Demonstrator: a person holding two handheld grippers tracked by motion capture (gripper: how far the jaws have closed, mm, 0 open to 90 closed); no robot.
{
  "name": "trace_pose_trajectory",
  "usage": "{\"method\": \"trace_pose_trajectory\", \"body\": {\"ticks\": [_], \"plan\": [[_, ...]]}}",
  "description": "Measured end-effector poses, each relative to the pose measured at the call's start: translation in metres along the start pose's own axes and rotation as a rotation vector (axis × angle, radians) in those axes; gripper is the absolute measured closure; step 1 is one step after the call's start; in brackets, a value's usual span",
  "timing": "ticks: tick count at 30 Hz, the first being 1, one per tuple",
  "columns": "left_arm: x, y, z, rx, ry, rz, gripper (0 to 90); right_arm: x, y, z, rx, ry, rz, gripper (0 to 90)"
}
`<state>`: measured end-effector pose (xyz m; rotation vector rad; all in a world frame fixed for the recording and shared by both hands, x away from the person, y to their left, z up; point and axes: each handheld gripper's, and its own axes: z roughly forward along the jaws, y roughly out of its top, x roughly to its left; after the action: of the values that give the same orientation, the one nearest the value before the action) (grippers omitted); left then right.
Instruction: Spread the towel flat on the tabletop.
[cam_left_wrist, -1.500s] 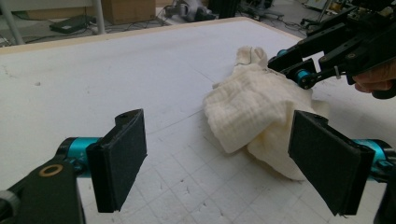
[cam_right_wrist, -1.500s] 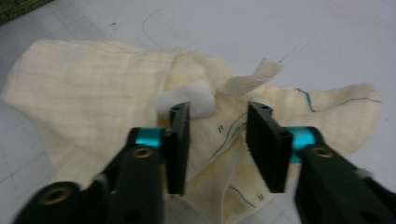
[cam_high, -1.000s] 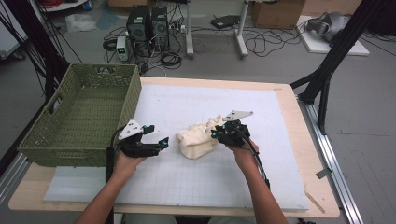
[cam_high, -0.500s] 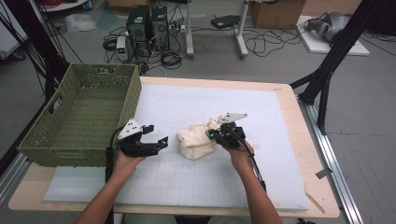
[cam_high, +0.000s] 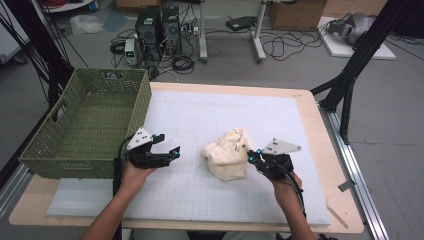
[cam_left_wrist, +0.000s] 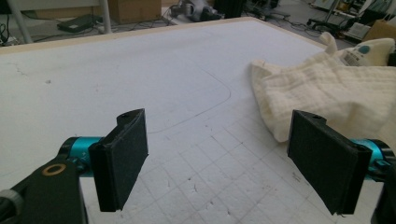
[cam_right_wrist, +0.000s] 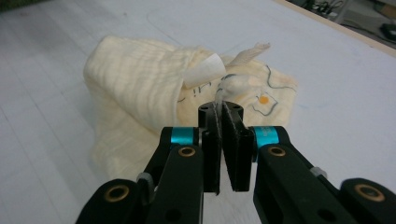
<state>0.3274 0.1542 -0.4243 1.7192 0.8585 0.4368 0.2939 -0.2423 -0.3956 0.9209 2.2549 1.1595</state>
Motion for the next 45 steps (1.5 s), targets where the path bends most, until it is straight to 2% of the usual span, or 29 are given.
{"method": "trace_pose_trajectory", "body": {"ticks": [4,7,8,12,15,16,17,19,22,24,27,32,34,37,38,39,40,41,42,43,44,45], "plan": [[-0.001,0.000,0.001,0.008,-0.001,0.006,21.2,0.001,-0.012,-0.011,0.036,-0.032,-0.020,86.0],[-0.002,0.000,0.001,0.013,-0.010,0.010,24.6,-0.001,-0.028,-0.019,0.117,-0.064,-0.004,86.0],[-0.002,-0.001,0.002,0.015,-0.013,0.013,24.6,-0.001,-0.028,-0.019,0.117,-0.064,-0.004,86.0],[-0.003,-0.001,0.003,0.023,-0.021,0.016,26.3,-0.004,-0.047,-0.027,0.184,-0.061,0.009,85.7],[-0.004,-0.001,0.004,0.019,-0.040,0.008,29.2,-0.006,-0.054,-0.030,0.186,-0.058,0.025,80.8],[-0.004,0.000,0.005,0.017,-0.048,0.006,32.4,-0.009,-0.058,-0.034,0.151,-0.060,0.058,70.1],[-0.004,0.003,0.007,0.028,-0.066,0.010,33.3,-0.012,-0.059,-0.037,0.125,-0.055,0.085,68.0],[-0.005,0.007,0.010,0.031,-0.081,-0.001,36.8,-0.016,-0.058,-0.043,0.077,-0.074,0.111,60.2],[-0.009,0.016,0.017,0.042,-0.080,0.004,37.0,-0.023,-0.054,-0.047,0.019,-0.107,0.141,51.4],[-0.010,0.018,0.020,0.046,-0.088,0.007,37.2,-0.027,-0.049,-0.047,0.004,-0.124,0.149,49.7],[-0.013,0.027,0.034,0.071,-0.091,0.021,37.1,-0.030,-0.043,-0.045,-0.006,-0.139,0.145,50.0],[-0.021,0.042,0.061,0.112,-0.120,0.031,36.9,-0.032,-0.047,-0.040,-0.011,-0.147,0.149,50.0],[-0.025,0.047,0.073,0.115,-0.098,0.033,36.0,-0.033,-0.048,-0.040,-0.004,-0.147,0.148,50.0],[-0.030,0.051,0.090,0.137,-0.122,0.023,36.3,-0.034,-0.050,-0.041,-0.006,-0.154,0.148,48.7],[-0.035,0.052,0.101,0.156,-0.147,0.009,36.9,-0.035,-0.050,-0.042,-0.012,-0.154,0.148,48.4],[-0.037,0.052,0.106,0.170,-0.165,0.011,37.2,-0.035,-0.050,-0.043,-0.016,-0.151,0.154,48.3],[-0.037,0.052,0.106,0.170,-0.165,0.011,37.9,-0.036,-0.050,-0.043,-0.021,-0.152,0.149,48.3],[-0.043,0.051,0.117,0.197,-0.200,0.015,39.7,-0.036,-0.050,-0.043,-0.019,-0.152,0.151,48.3],[-0.047,0.050,0.123,0.216,-0.211,0.018,40.7,-0.036,-0.050,-0.043,-0.018,-0.154,0.144,48.4],[-0.047,0.050,0.123,0.216,-0.211,0.018,41.4,-0.035,-0.050,-0.043,-0.013,-0.153,0.145,48.3],[-0.054,0.047,0.134,0.256,-0.239,0.032,44.4,-0.036,-0.051,-0.043,-0.012,-0.154,0.143,48.3],[-0.054,0.047,0.134,0.256,-0.239,0.032,45.9,-0.036,-0.051,-0.043,-0.012,-0.154,0.141,48.3]]}}
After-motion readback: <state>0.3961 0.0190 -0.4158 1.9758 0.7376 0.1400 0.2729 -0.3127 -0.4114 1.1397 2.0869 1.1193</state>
